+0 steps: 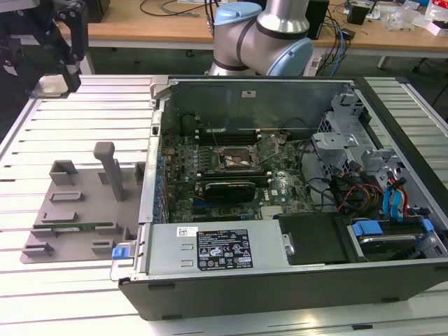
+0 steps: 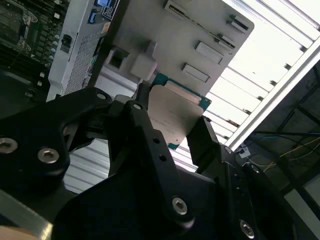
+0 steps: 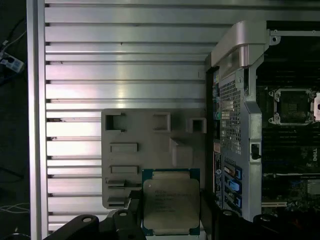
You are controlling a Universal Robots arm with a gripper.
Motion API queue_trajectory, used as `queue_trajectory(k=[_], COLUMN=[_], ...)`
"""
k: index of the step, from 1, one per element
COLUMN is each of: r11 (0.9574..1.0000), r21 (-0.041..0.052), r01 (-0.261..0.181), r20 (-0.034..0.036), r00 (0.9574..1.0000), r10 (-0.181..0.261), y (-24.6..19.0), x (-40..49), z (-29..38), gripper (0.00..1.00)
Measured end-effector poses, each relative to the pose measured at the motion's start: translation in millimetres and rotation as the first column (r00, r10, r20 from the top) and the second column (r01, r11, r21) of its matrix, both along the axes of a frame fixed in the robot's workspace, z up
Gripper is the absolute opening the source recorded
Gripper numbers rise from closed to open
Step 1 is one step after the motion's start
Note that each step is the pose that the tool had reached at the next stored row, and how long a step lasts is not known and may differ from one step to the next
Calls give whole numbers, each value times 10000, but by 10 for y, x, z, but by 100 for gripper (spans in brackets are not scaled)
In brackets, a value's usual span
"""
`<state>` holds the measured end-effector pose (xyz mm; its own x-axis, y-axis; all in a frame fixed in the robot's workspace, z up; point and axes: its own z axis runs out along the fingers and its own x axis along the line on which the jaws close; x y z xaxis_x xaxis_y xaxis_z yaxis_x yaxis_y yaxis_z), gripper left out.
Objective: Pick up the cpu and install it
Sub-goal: 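Pick up the cpu and move it towards the insertion slot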
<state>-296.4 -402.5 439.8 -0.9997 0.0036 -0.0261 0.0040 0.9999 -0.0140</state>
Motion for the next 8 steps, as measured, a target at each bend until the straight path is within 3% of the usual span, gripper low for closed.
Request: queue_trajectory(k=[8], r11=[10000], r21=[-12], r01=[0], r20=[0], r00=[10000], r10=[0], y=[47], x=[178], z=[-1], gripper=[55])
